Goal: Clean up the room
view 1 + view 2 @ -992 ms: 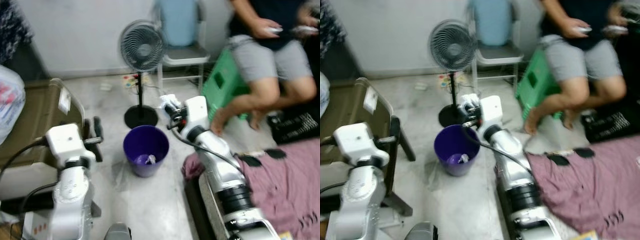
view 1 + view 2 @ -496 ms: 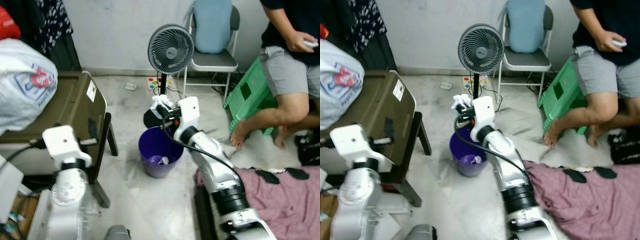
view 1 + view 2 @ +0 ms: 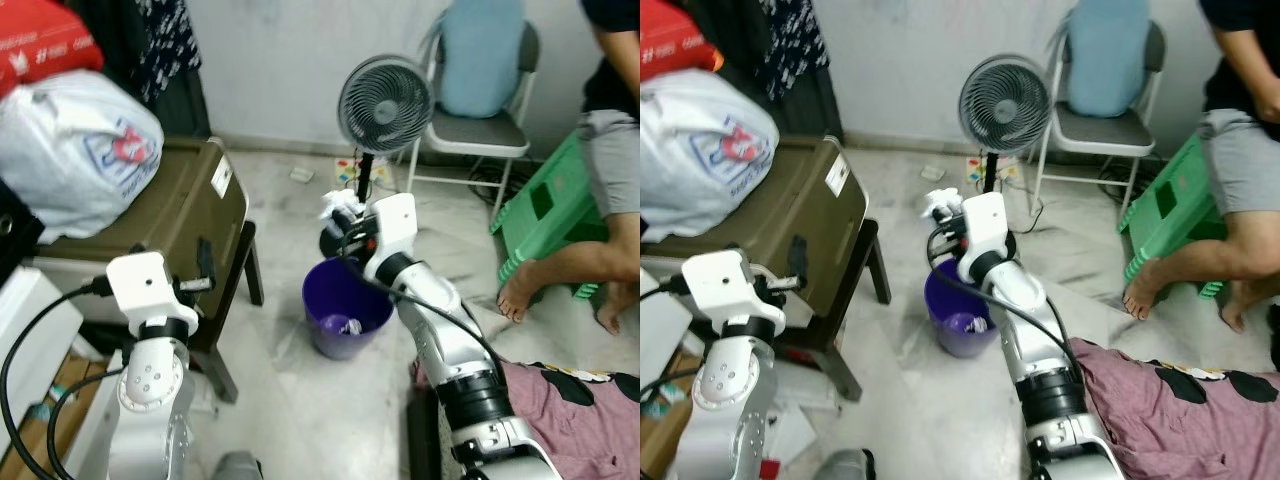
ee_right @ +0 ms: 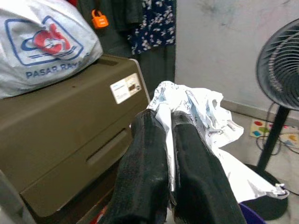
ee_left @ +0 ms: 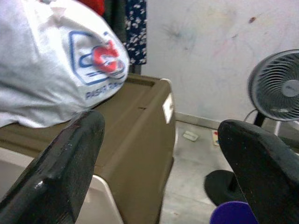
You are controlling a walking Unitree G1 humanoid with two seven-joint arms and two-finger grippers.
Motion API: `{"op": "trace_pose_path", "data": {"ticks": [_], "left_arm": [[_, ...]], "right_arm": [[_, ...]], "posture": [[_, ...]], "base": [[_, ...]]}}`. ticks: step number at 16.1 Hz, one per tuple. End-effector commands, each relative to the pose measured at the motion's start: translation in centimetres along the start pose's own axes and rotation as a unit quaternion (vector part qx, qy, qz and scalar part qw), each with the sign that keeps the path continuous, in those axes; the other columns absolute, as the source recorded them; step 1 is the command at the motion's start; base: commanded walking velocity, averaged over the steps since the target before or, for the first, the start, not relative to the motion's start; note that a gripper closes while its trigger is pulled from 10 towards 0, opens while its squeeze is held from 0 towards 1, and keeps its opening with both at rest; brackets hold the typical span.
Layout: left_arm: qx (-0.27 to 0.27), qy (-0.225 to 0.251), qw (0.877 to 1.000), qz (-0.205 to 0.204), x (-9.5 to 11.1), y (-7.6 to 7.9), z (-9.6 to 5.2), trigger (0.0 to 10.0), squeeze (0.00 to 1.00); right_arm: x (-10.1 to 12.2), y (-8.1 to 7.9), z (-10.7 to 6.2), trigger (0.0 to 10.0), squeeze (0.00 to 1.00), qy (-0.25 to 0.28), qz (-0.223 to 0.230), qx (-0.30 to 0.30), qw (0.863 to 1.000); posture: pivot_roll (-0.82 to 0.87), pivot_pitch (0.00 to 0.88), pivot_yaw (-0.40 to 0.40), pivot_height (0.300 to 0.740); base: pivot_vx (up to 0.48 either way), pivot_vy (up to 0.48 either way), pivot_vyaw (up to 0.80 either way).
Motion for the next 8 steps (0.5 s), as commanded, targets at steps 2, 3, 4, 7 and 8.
{"op": "trace_pose_path", "data": {"ticks": [2, 3, 4, 7, 8], "left_arm": [[-0.006, 0.009, 1.000, -0.003, 0.5, 0.0, 0.0, 10.0, 0.00], [-0.013, 0.011, 1.000, -0.005, 0.6, 0.1, -0.3, 10.0, 0.00], [-0.018, 0.011, 1.000, -0.007, 0.7, 0.0, -0.7, 10.0, 0.00], [-0.021, 0.001, 1.000, -0.017, 0.5, -0.7, -1.9, 10.0, 0.00], [-0.024, -0.001, 1.000, -0.017, 0.5, -0.7, -2.0, 10.0, 0.00]], "right_arm": [[0.4, -0.1, 0.1, 10.0, 0.00, 0.006, 0.002, -0.002, 1.000], [0.5, 0.3, -0.1, 10.0, 0.00, 0.009, 0.003, -0.014, 1.000], [0.6, 1.4, -0.8, 10.0, 0.00, 0.010, 0.006, -0.042, 0.999], [0.1, 3.9, -3.2, 10.0, 0.00, 0.005, -0.002, -0.094, 0.996], [-0.3, 4.4, -3.7, 10.0, 0.00, -0.003, 0.003, -0.103, 0.995]], "posture": [[0.04, 0.000, -0.066, 0.740], [0.04, 0.000, -0.065, 0.740], [0.04, 0.000, -0.064, 0.740], [0.02, 0.000, -0.052, 0.740], [0.02, 0.000, -0.052, 0.740]], "base": [[0.000, 0.000, 0.00], [0.000, 0.000, 0.00], [0.000, 0.000, 0.00], [0.000, 0.000, 0.00], [0.000, 0.000, 0.00]]}}
Point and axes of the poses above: a point about 5 cm out from each wrist's last joint towards the gripper, its own z axis pointing out of the wrist towards the gripper, its own x axis along the axis of the wrist's last joint, y = z × x, the point moved 5 cm from there along z, pointing out of the wrist towards the gripper, and after that the axes turned 10 degrees about -z, right-handed, at the moved point
